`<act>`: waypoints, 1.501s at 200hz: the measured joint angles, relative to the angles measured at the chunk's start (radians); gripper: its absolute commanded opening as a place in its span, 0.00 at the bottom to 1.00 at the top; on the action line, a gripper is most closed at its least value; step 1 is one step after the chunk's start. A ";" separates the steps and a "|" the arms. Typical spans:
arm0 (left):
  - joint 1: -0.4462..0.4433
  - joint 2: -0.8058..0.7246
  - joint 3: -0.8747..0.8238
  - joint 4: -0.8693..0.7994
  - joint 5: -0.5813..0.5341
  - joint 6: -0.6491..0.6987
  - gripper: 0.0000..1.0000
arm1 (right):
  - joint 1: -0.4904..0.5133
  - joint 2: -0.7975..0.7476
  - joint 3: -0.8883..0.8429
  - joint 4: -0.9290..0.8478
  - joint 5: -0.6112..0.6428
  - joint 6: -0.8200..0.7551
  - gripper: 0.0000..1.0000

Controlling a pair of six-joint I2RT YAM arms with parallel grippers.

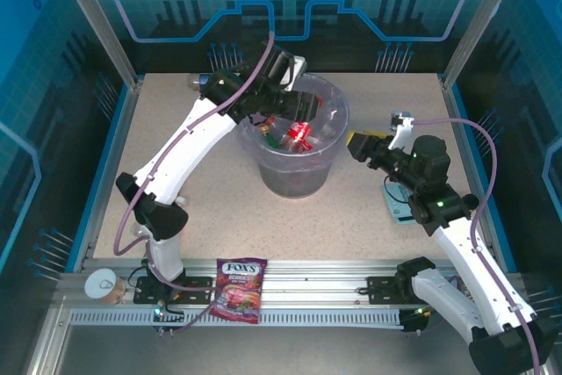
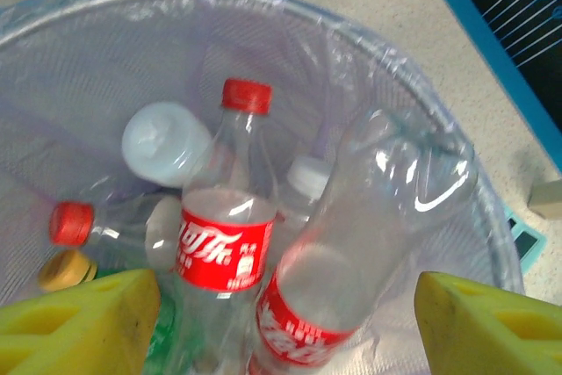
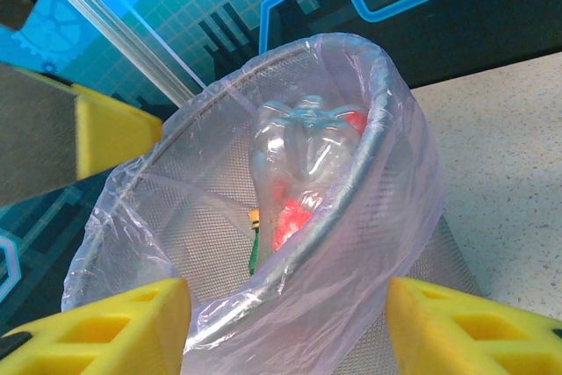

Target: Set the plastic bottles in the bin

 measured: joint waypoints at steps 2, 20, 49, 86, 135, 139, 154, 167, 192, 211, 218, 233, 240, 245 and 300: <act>0.000 0.007 0.006 0.004 0.002 0.000 0.76 | 0.000 -0.001 0.000 -0.001 0.000 0.000 0.62; 0.001 0.062 0.038 0.027 0.032 -0.002 0.76 | 0.000 -0.014 0.000 -0.012 0.000 0.000 0.62; 0.003 0.146 0.105 0.024 0.061 0.003 0.79 | 0.000 -0.026 0.000 -0.031 0.001 -0.001 0.62; 0.132 0.133 0.158 0.037 0.138 -0.004 0.82 | 0.000 -0.026 0.000 -0.053 0.001 0.000 0.62; 0.554 -0.087 -0.166 0.299 0.156 -0.193 0.86 | 0.000 -0.027 0.000 -0.060 0.012 0.000 0.62; 0.578 -0.090 -0.184 0.322 0.157 -0.214 0.86 | 0.000 -0.027 0.000 -0.060 0.013 0.000 0.62; 0.651 -0.081 -0.238 0.414 0.160 -0.304 0.89 | 0.000 -0.022 0.000 -0.060 0.021 0.000 0.62; 0.680 -0.036 -0.249 0.466 0.162 -0.365 0.91 | 0.000 -0.018 0.000 -0.060 0.024 0.000 0.62; 0.691 0.096 -0.241 0.539 0.137 -0.439 0.94 | 0.000 -0.014 0.000 -0.066 0.027 0.000 0.62; 0.690 0.223 -0.196 0.562 0.104 -0.449 0.94 | 0.000 -0.014 0.001 -0.074 0.028 -0.001 0.62; 0.691 0.267 -0.177 0.573 0.093 -0.449 0.94 | 0.000 -0.014 0.001 -0.076 0.031 -0.002 0.62; 0.691 0.355 -0.137 0.605 0.072 -0.442 0.94 | 0.000 -0.014 0.001 -0.082 0.034 -0.005 0.62; 0.691 0.394 -0.117 0.624 0.061 -0.433 0.94 | 0.000 -0.014 0.001 -0.083 0.035 -0.005 0.62; 0.691 0.414 -0.108 0.639 0.055 -0.422 0.94 | 0.000 -0.014 0.001 -0.084 0.035 -0.006 0.62; 0.689 0.543 -0.043 0.752 -0.023 -0.237 0.95 | 0.000 -0.012 0.002 -0.106 0.054 -0.009 0.62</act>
